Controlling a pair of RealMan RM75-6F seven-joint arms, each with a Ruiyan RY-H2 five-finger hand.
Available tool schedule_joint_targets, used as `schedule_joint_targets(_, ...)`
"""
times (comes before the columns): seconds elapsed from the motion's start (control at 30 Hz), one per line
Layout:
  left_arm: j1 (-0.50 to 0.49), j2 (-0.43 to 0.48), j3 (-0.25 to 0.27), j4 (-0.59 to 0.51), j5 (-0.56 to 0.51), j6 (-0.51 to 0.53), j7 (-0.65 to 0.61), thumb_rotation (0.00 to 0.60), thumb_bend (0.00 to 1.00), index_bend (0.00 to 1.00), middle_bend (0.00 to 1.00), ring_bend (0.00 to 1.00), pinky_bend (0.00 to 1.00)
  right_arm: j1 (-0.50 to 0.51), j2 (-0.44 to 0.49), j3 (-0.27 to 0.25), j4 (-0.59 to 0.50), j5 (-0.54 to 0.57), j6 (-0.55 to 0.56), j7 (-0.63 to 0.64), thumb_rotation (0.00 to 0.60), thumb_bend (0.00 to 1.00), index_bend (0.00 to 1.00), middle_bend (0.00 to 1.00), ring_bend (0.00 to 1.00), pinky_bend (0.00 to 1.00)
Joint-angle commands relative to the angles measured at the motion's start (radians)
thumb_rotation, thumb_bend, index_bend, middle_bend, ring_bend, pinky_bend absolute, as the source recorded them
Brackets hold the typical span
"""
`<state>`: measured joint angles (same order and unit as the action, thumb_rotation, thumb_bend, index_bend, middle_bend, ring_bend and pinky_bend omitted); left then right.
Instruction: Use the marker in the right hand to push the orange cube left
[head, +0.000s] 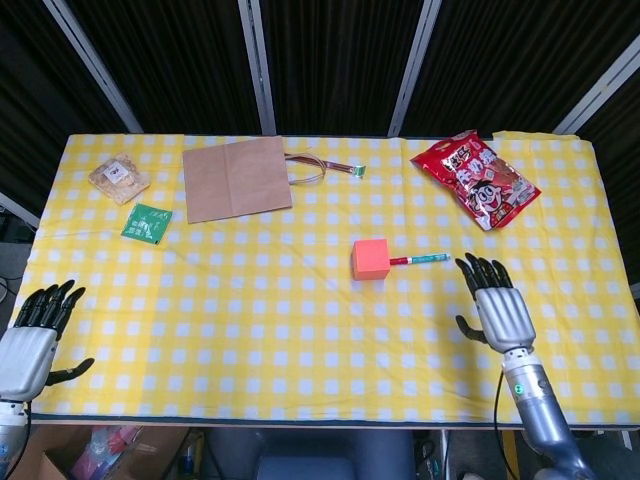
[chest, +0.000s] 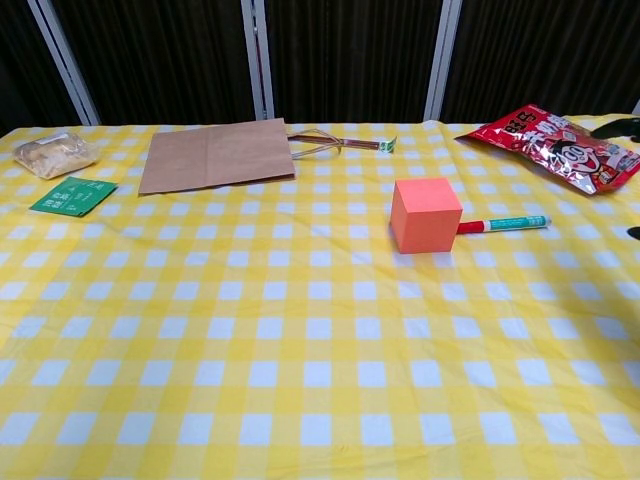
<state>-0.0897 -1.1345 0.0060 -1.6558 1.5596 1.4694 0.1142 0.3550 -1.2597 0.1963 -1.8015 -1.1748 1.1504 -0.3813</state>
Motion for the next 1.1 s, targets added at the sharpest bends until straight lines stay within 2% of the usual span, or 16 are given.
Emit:
schedule_joint_targets(0.03, -0.001, 0.003, 0.002, -0.001, 0.000, -0.003, -0.002, 0.600, 0.00, 0.00, 0.00, 0.00, 0.00, 0.053, -0.053, 0.030, 0.034, 0.078, -0.051, -0.054, 0.600, 0.40, 0.01, 0.00, 0.00, 0.00)
schedule_joint_targets(0.3, -0.012, 0.011, -0.003, 0.006, -0.022, -0.033, -0.009, 0.600, 0.00, 0.00, 0.00, 0.00, 0.00, 0.163, -0.152, 0.072, 0.181, 0.228, -0.146, -0.106, 0.600, 0.40, 0.13, 0.00, 0.00, 0.00)
schedule_joint_targets(0.53, -0.018, 0.021, 0.000, 0.001, -0.019, -0.041, -0.014, 0.600, 0.00, 0.00, 0.00, 0.00, 0.00, 0.254, -0.224, 0.110, 0.330, 0.320, -0.207, -0.126, 0.600, 0.40, 0.19, 0.00, 0.00, 0.00)
schedule_joint_targets(0.83, -0.020, 0.027, 0.003, -0.002, -0.014, -0.044, -0.031, 0.600, 0.00, 0.00, 0.00, 0.00, 0.00, 0.328, -0.296, 0.113, 0.480, 0.398, -0.256, -0.151, 0.600, 0.40, 0.25, 0.01, 0.00, 0.00)
schedule_joint_targets(1.1, -0.025, 0.031, 0.004, -0.005, -0.017, -0.054, -0.041, 0.600, 0.00, 0.00, 0.00, 0.00, 0.00, 0.383, -0.366, 0.111, 0.609, 0.435, -0.295, -0.150, 0.600, 0.40, 0.26, 0.02, 0.00, 0.00)
